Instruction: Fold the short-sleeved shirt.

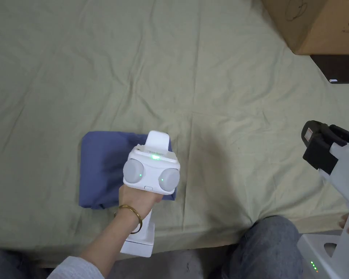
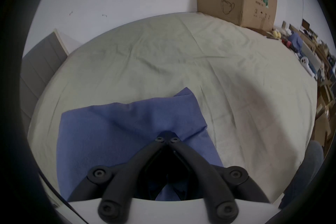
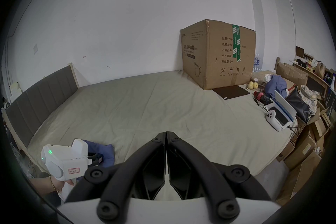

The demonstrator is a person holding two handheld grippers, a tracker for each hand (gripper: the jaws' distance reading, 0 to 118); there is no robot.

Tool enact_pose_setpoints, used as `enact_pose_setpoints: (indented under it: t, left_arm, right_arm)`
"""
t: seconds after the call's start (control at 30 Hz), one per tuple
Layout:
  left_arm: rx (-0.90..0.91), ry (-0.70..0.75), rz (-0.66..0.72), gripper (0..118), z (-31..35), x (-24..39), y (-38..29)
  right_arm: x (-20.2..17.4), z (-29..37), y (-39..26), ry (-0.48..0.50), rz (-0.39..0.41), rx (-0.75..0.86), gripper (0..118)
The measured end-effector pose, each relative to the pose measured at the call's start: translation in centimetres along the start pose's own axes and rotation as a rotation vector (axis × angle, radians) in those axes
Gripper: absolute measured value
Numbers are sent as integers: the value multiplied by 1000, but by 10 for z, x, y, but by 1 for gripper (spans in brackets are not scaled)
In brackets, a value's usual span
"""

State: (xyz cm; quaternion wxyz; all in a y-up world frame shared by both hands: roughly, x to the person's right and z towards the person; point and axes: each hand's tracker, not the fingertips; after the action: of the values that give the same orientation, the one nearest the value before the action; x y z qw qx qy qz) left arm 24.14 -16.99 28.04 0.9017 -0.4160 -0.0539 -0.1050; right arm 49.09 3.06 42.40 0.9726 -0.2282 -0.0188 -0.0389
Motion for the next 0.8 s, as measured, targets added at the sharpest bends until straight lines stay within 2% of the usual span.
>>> enact_pose_setpoints:
  t: [0.07,0.23,0.37,0.5,0.6,0.8]
  left_arm:
    - [-24,-4,-8,0,0,0,6]
    - [39,-220,261,0,35,-37,32]
    - [329,-141,259,0,101,-76,50]
    - [509,-21,269,0,155,-119,48]
    - [567,106,280,0,177,-147,33]
    - [541,172,376,0,193,-188,-6]
  right_arm:
    - [-2,-2,-1,7,0,-7,0]
    - [-15,-3,2,39,17,-7,0]
    - [-34,-5,10,64,48,33,0]
    - [-68,-17,16,128,16,80,0]
    - [-107,-32,13,185,28,106,0]
    - [-193,-82,-25,356,18,36,0]
